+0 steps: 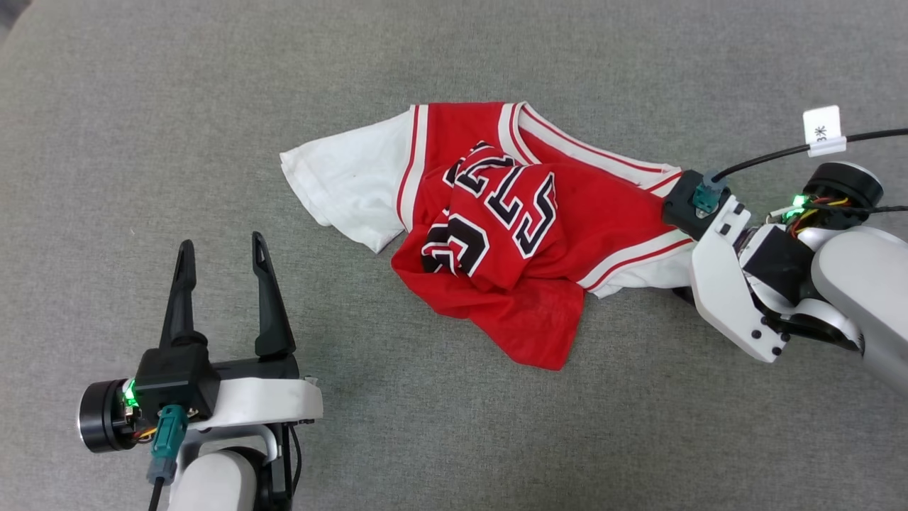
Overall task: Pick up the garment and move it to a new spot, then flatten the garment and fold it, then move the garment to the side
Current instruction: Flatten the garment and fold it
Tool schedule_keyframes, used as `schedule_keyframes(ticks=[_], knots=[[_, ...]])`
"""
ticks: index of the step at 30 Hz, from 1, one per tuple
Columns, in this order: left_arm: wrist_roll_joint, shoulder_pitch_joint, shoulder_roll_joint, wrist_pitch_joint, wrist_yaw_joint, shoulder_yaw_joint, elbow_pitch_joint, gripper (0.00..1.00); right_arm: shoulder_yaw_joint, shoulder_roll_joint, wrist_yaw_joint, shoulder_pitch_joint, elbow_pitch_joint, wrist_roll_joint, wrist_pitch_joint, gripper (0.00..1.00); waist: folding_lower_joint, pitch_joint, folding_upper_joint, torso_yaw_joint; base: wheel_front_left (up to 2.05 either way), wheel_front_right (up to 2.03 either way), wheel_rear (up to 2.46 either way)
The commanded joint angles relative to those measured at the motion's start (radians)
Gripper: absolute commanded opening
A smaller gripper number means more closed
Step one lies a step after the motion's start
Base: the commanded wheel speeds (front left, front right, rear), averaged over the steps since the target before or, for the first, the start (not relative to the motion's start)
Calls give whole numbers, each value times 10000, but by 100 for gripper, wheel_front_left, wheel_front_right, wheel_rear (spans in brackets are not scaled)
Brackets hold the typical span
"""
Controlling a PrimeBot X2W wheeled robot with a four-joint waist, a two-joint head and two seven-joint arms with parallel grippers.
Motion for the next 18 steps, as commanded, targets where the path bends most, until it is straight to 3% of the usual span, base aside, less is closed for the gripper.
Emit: schedule_keyframes(ticks=[1, 3, 4, 5, 12, 18], knots=[[86, -105, -92, -25, -77, 78, 43, 100, 286, 146, -21, 362, 387, -61, -66, 100, 0, 158, 0, 63, 0, 0, 0], [178, -156, -192, -25, -181, 166, 103, 100, 406, 262, -22, 637, 680, 26, -210, 100, 0, 180, 0, 72, 0, 0, 0], [213, -169, -235, -25, -238, 221, 141, 100, 435, 299, -24, 697, 752, 36, -361, 34, 0, 161, 0, 53, 0, 0, 0], [250, -160, -286, -25, -276, 274, 182, 100, 440, 329, -25, 684, 734, 25, -574, 0, 0, 113, 0, 13, 0, 0, 0], [417, 302, -482, -25, -582, 635, 424, 100, 285, -366, -15, 140, -227, 350, -2162, 0, 0, -779, 0, -377, 0, 0, 0], [528, 783, -592, -25, -749, 885, 430, 100, 143, -1943, -15, 306, -1863, 1775, -2339, 0, 0, -1422, 0, -786, 0, 0, 0]])
